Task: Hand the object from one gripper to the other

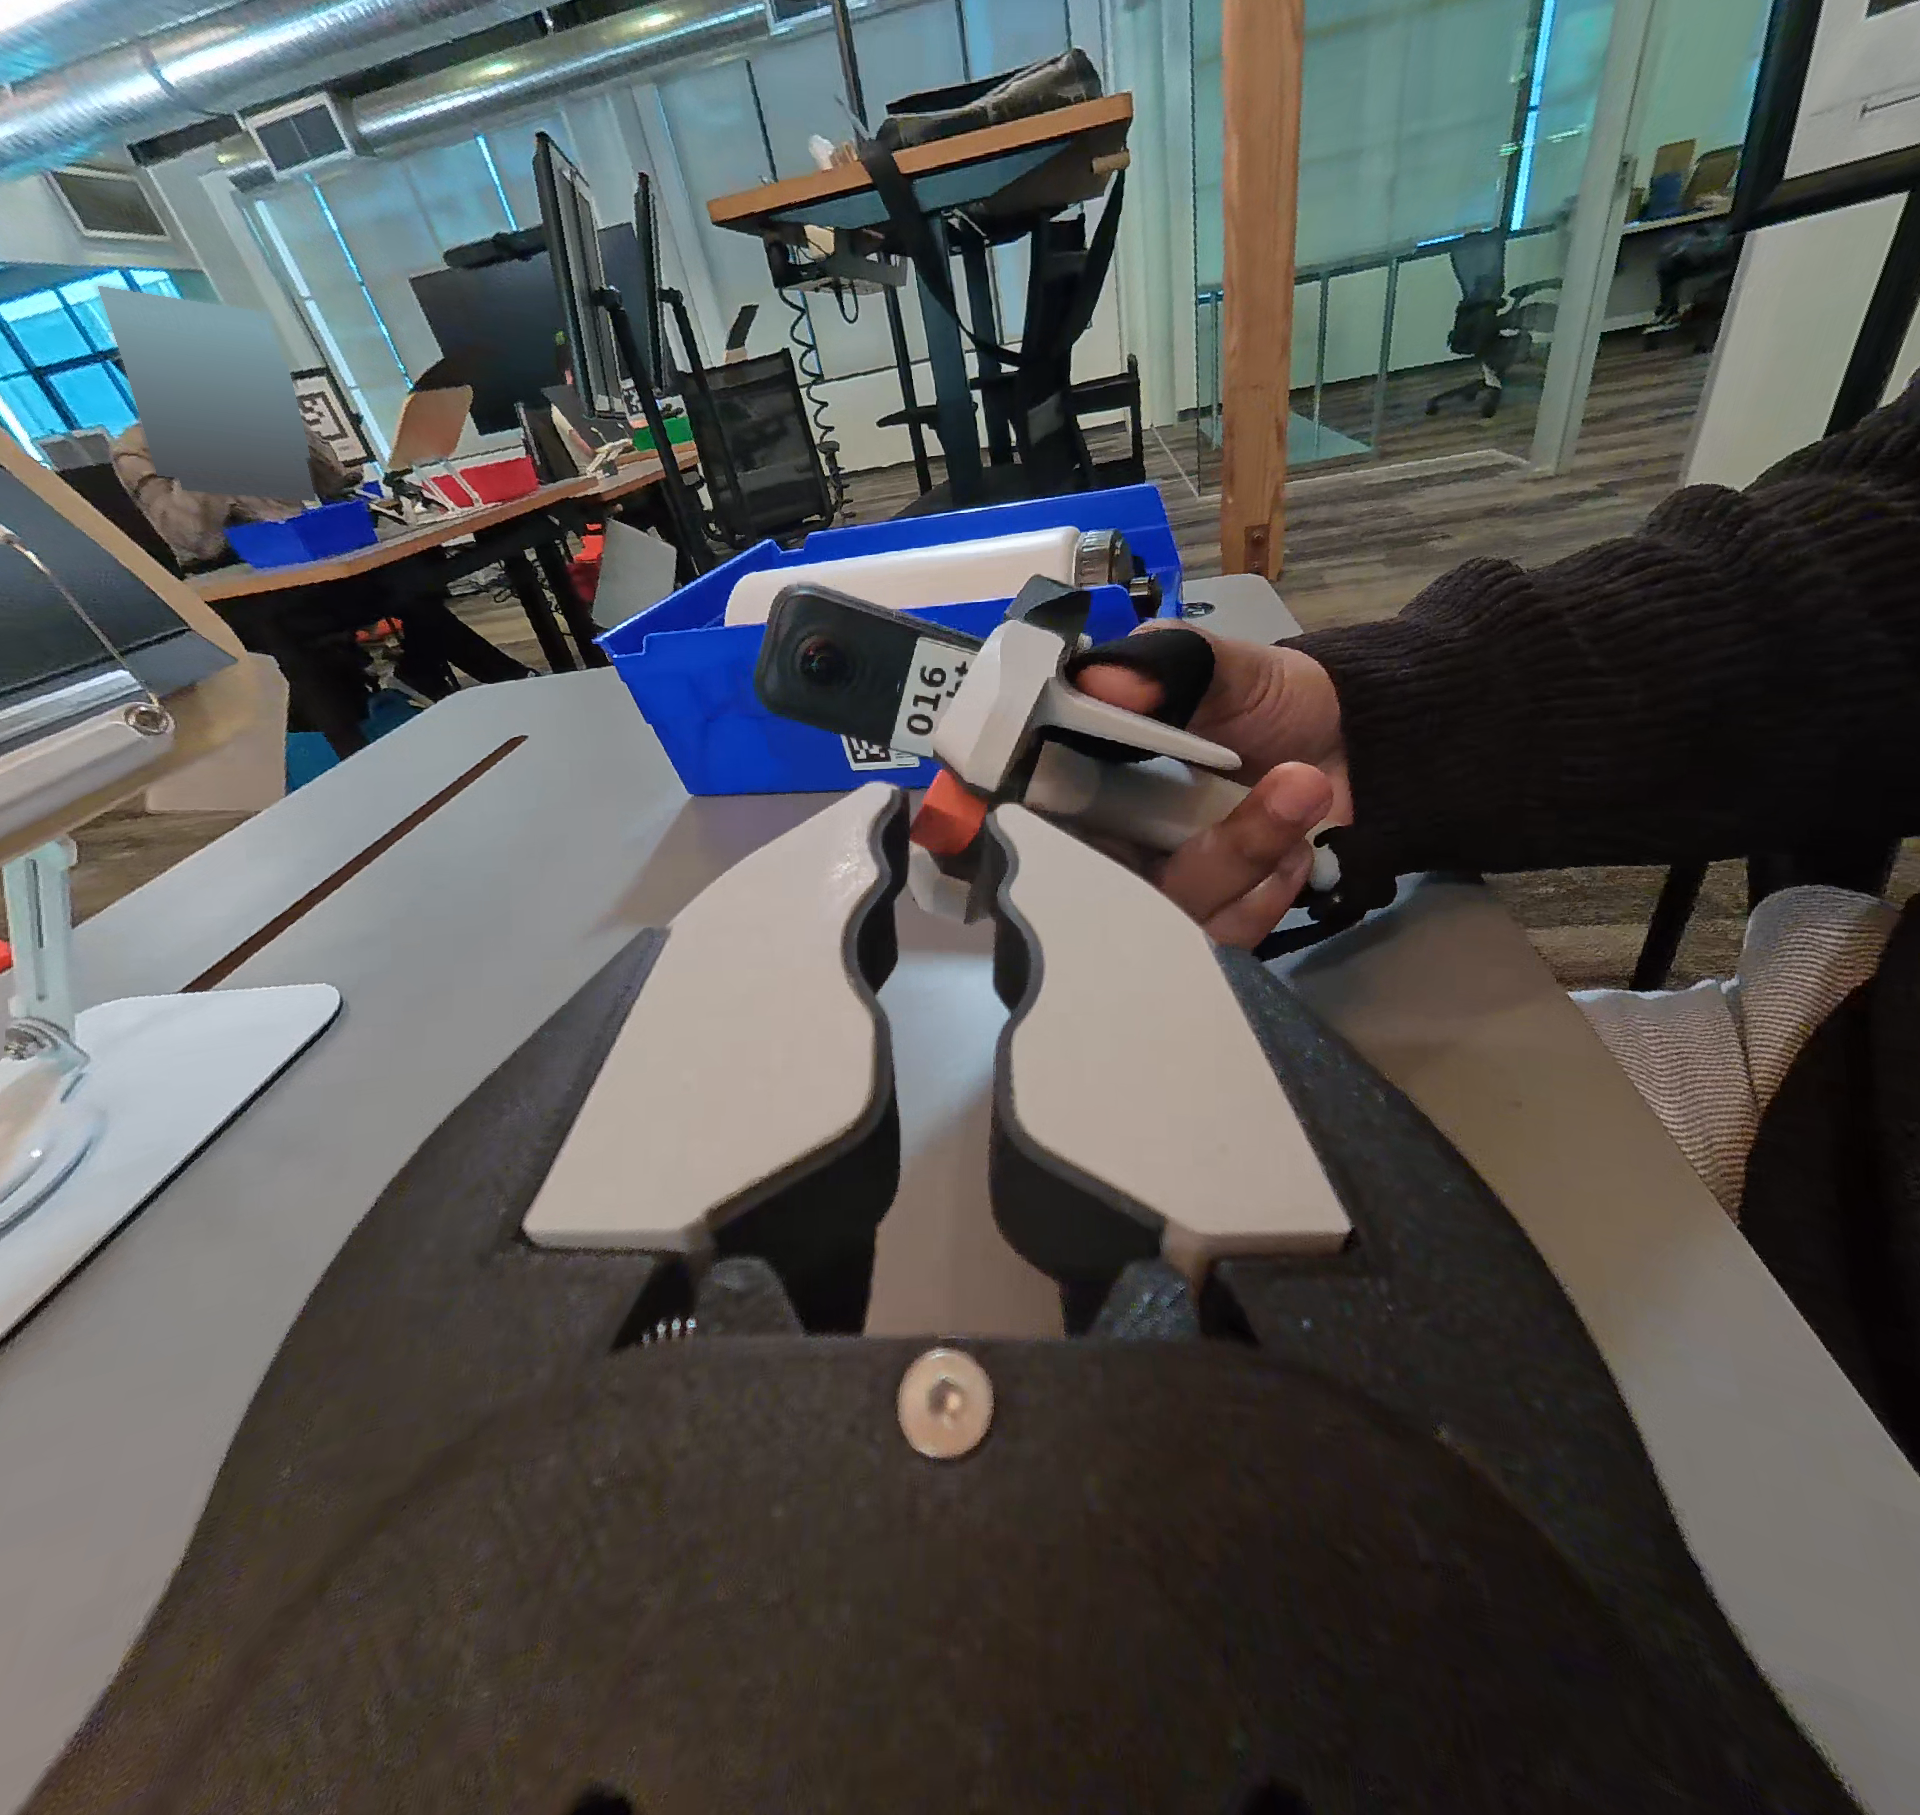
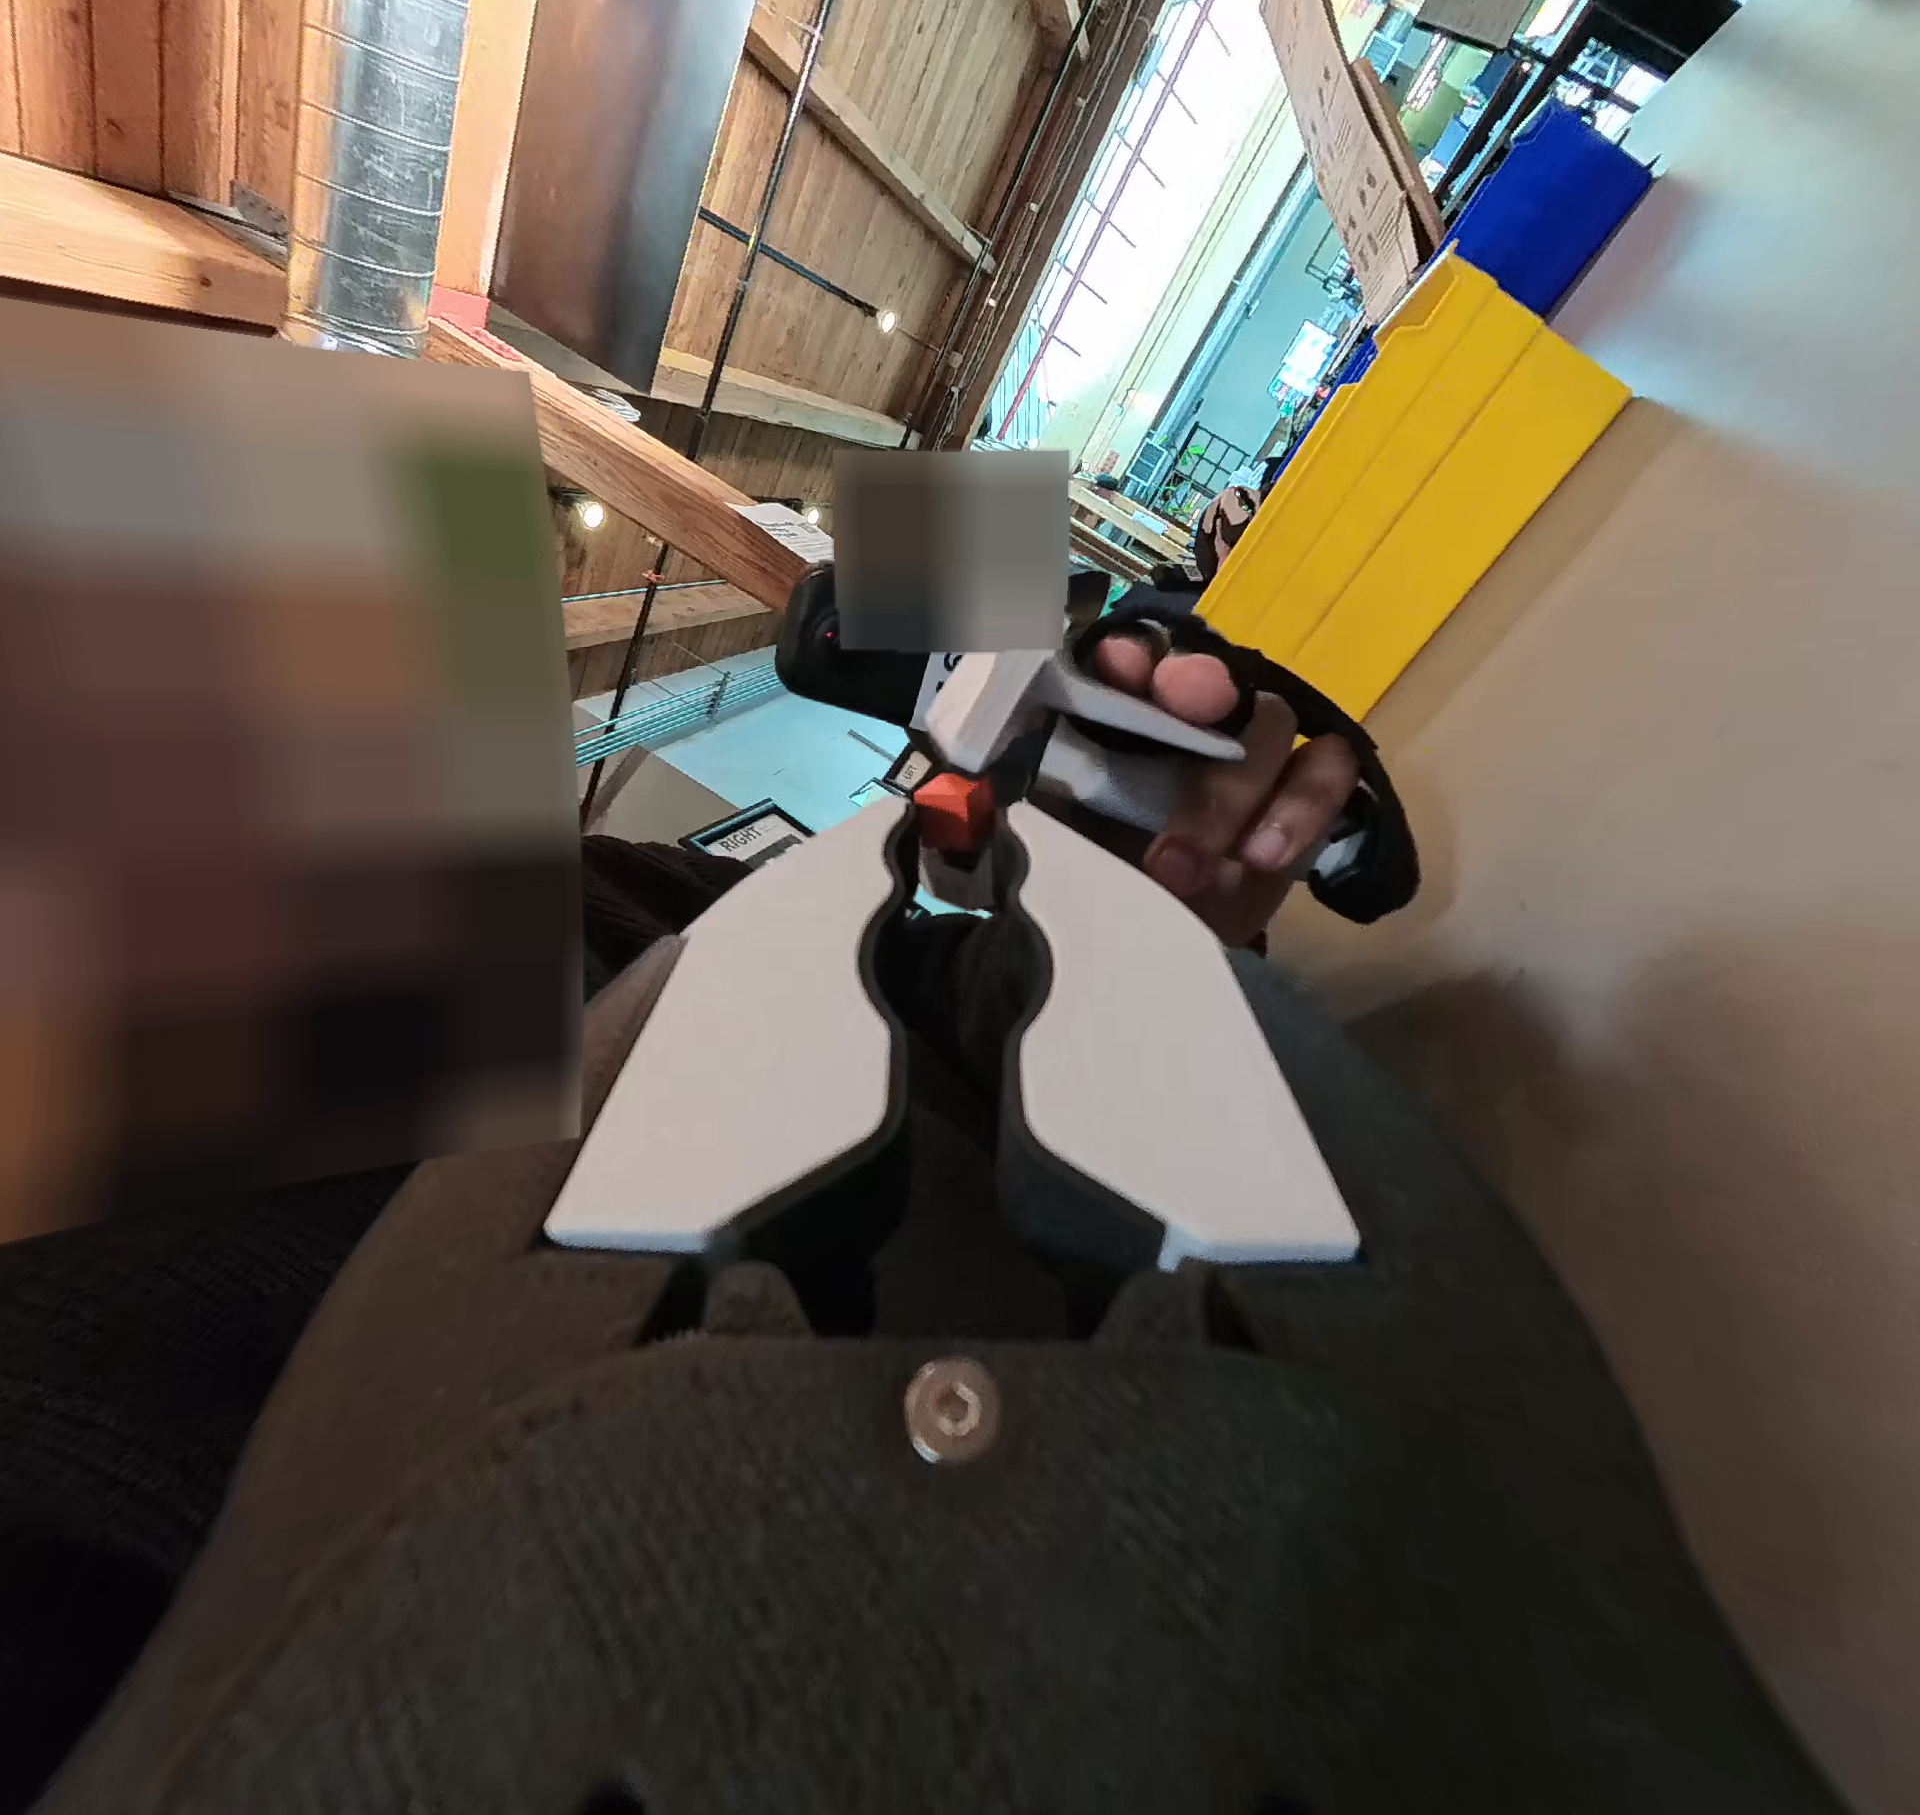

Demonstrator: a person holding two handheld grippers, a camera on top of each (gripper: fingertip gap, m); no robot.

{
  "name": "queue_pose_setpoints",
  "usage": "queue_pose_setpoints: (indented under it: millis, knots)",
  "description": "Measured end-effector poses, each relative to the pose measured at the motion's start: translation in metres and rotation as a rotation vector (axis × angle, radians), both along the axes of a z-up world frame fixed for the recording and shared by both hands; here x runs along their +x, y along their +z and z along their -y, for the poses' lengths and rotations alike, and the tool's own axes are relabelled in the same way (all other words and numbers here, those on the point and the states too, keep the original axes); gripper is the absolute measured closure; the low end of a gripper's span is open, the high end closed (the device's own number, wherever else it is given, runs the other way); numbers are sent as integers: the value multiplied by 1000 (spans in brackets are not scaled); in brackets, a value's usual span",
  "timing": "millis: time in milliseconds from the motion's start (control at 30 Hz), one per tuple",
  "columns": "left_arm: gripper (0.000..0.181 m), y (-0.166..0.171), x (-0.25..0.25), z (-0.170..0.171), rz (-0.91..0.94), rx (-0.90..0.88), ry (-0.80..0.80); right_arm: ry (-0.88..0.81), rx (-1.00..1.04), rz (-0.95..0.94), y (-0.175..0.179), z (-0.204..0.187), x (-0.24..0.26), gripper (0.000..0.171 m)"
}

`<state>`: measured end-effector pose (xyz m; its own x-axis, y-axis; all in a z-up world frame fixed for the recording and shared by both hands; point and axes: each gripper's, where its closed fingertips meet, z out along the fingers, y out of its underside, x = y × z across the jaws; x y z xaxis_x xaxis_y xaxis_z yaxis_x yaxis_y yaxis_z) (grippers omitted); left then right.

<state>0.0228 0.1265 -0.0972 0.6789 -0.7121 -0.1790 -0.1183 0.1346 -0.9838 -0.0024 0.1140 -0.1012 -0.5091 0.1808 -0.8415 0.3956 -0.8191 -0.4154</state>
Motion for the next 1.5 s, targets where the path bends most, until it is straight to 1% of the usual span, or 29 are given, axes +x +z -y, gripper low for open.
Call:
queue_pose_setpoints:
  millis: [33,167,300,400,467,567,667,867,933,1000,1067,1133,1200,1233,1367,1500]
  knots:
    - [168,0,0,0,-6,6,3,4,-11,-3,1,0,0,157]
    - [169,-1,0,0,-26,11,9,0,-29,-4,1,-2,-2,155]
    - [169,2,-1,1,4,11,2,-89,-13,-4,0,-8,-7,134]
    - [170,2,-5,-2,44,-19,5,-198,0,-23,4,-23,-5,121]
    - [170,3,-7,-3,96,-52,-4,-283,48,-32,6,-34,-2,113]
    - [171,7,-12,-3,216,-114,-38,-427,198,-56,12,-46,0,114]
    - [170,11,-20,-5,377,-198,-83,-552,357,-111,21,-53,4,115]
    - [170,16,-33,-7,746,-401,-227,-703,636,-192,30,-55,8,116]
    - [171,19,-35,-8,876,-437,-277,-764,779,-161,26,-59,6,115]
    - [171,21,-38,-9,1010,-459,-321,-841,981,-99,17,-65,5,116]
    - [171,21,-39,-9,1107,-494,-370,-892,1158,-105,18,-63,6,117]
    - [172,19,-38,-9,1143,-515,-392,-899,1291,-164,24,-49,6,124]
    - [171,16,-33,-9,1119,-555,-405,-876,1389,-236,27,-33,5,133]
    - [171,14,-31,-9,1100,-580,-410,-859,1435,-254,25,-26,2,134]
    - [170,7,-23,-8,1041,-669,-433,-779,1579,-241,6,-11,-8,129]
    - [170,3,-22,-7,1023,-728,-456,-755,1644,-249,2,-7,-10,136]
